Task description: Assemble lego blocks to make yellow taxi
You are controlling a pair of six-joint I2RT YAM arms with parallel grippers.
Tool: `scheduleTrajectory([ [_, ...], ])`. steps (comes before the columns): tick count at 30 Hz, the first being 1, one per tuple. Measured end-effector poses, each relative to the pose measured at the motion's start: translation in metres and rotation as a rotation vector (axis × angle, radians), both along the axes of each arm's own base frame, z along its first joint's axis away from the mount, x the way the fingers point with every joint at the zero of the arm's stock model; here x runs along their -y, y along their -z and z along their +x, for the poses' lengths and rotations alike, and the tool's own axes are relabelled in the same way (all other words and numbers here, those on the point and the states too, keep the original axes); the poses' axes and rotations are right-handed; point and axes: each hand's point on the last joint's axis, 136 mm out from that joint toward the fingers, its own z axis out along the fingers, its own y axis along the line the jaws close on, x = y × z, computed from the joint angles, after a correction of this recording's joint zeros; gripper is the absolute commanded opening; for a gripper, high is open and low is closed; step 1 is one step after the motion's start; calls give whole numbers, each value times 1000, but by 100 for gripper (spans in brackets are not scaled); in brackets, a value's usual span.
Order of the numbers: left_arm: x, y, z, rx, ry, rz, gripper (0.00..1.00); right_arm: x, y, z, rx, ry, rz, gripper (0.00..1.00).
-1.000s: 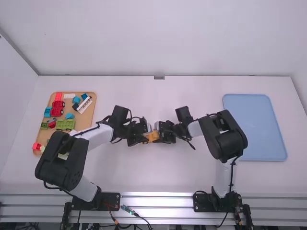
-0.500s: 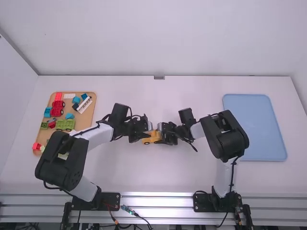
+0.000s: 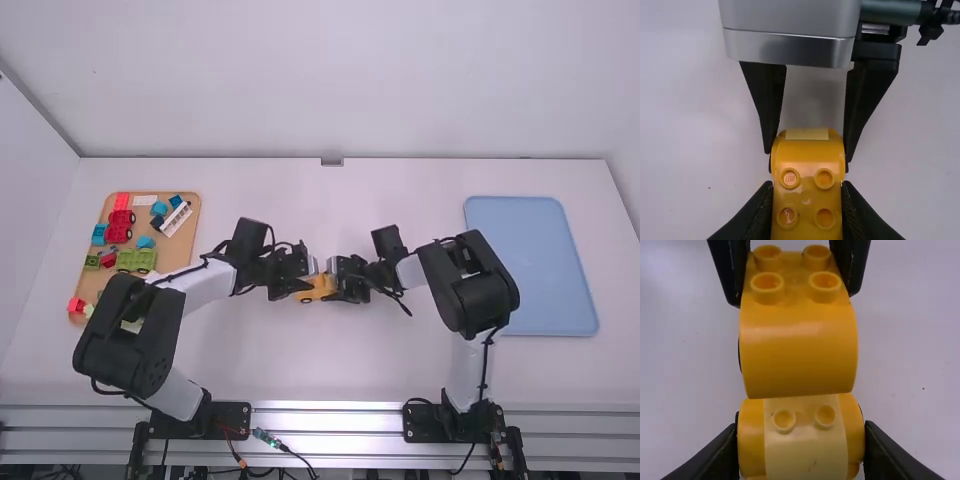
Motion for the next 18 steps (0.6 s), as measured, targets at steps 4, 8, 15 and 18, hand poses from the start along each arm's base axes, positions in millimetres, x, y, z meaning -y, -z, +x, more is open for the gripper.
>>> scheduleTrajectory([
  [4,0,0,0,1,0,-1,2,0,0,1,-11,-3,-13,47],
  [8,0,5,0,-9,0,2,2,0,-1,2,-25,-6,-27,47],
  [15,3,13,1,-22,10,-12,2,0,-1,5,-10,-9,-36,47],
  [18,3,13,1,-23,12,-14,2,0,-1,5,-4,-13,-37,47],
])
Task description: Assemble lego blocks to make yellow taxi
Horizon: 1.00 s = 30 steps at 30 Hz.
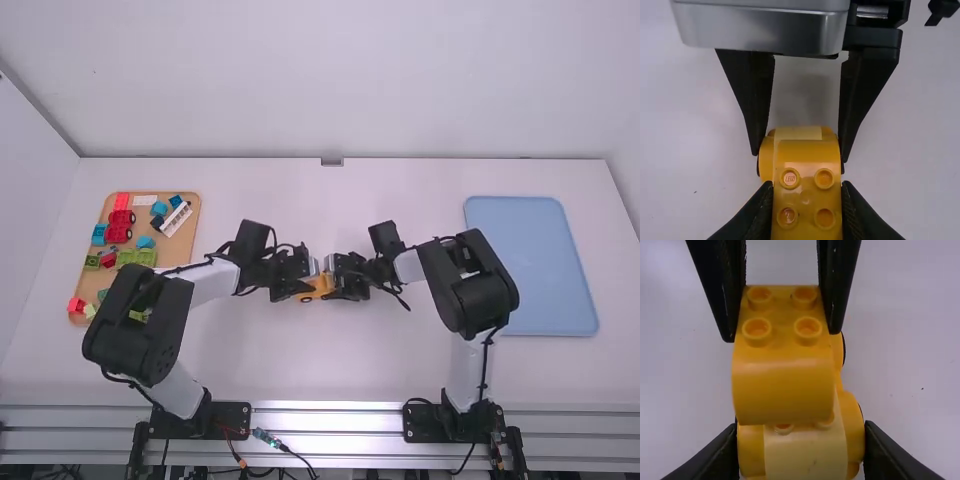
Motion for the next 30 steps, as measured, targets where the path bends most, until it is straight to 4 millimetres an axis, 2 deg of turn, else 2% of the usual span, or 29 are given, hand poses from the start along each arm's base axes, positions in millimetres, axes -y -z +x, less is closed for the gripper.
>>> scheduleTrajectory([
  [30,-3,7,6,-62,-70,34,2,-5,0,0,11,-2,-4,45],
])
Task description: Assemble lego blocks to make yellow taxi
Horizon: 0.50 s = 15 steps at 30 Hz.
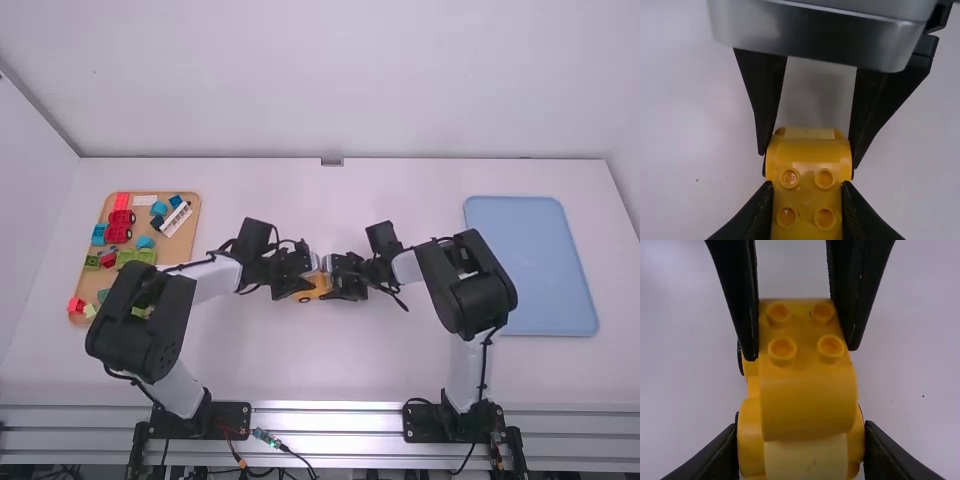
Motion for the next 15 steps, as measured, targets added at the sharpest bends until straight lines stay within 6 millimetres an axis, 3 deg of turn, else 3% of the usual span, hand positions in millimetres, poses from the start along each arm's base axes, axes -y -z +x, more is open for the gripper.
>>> scheduleTrajectory([
  [7,-1,0,-1,-20,0,21,2,-1,0,-1,1,-4,1,43],
  [15,0,2,1,83,53,12,2,-1,0,3,-7,23,-1,42],
])
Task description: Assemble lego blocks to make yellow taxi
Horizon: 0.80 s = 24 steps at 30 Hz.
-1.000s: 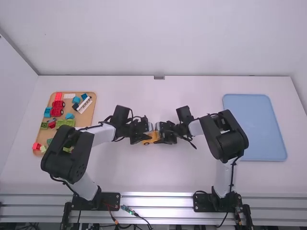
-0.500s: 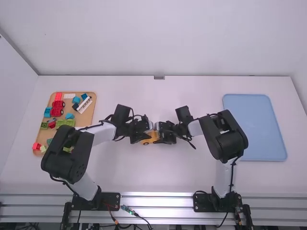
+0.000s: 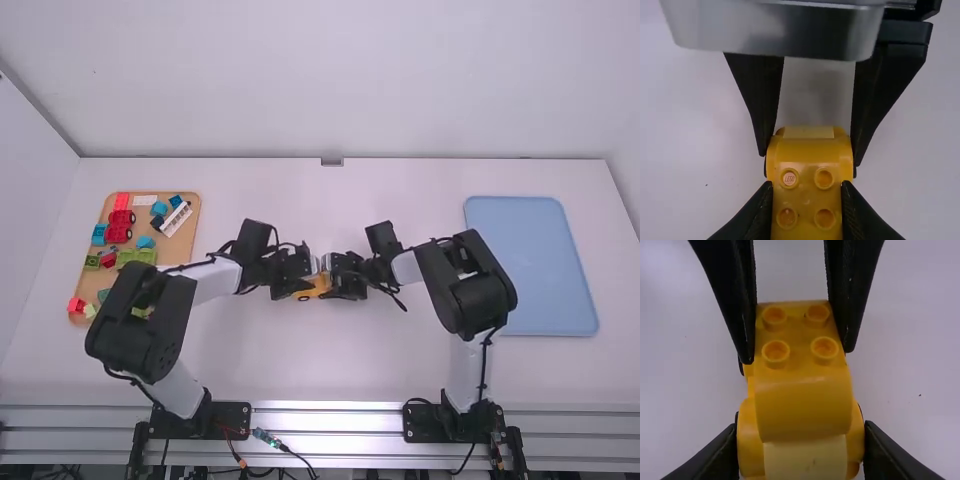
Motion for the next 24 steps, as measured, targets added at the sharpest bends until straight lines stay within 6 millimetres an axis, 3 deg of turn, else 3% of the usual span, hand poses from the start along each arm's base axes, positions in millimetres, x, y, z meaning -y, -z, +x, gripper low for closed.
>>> scheduleTrajectory([
  [8,1,0,0,19,-22,-32,2,0,0,0,0,3,-2,42],
  [24,7,2,1,7,-42,75,2,3,-1,2,-1,8,-5,42],
])
